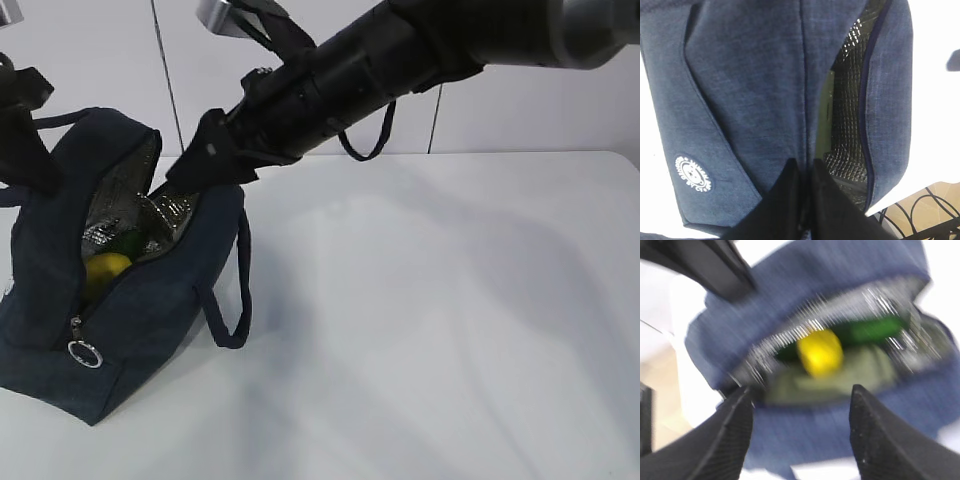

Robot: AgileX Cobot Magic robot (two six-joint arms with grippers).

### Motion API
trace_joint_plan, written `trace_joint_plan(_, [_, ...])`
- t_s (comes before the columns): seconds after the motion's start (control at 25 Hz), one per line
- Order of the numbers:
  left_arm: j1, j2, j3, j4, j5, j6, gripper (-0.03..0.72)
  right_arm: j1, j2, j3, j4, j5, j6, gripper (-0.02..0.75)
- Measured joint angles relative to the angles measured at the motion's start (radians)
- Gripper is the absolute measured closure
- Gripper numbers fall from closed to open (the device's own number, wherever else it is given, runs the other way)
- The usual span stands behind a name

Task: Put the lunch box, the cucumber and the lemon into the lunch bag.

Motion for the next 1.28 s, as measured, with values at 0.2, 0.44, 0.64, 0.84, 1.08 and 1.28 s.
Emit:
trace_joint_plan(0.2, [0.000,0.000,0.000,0.000,0.000,0.000,0.687,-0.001,-0.021,0.000,-0.169,-0.010,0.273,0.292])
trace_joint_plan(0.44, [0.000,0.000,0.000,0.000,0.000,0.000,0.687,-0.001,-0.021,0.000,-0.273,-0.054,0.623,0.292])
trace_joint_plan(0.64, [0.000,0.000,0.000,0.000,0.000,0.000,0.687,-0.001,-0.018,0.000,-0.349,-0.054,0.801,0.292])
trace_joint_plan(0.84, [0.000,0.000,0.000,0.000,0.000,0.000,0.687,-0.001,0.037,0.000,-0.349,-0.040,0.870,0.292])
trace_joint_plan(1.08, [0.000,0.000,0.000,0.000,-0.002,0.000,0.687,-0.001,0.087,0.000,-0.264,-0.040,0.874,0.292])
trace_joint_plan(1.28, [0.000,0.000,0.000,0.000,-0.002,0.000,0.687,-0.001,0.091,0.000,-0.151,-0.044,0.795,0.293])
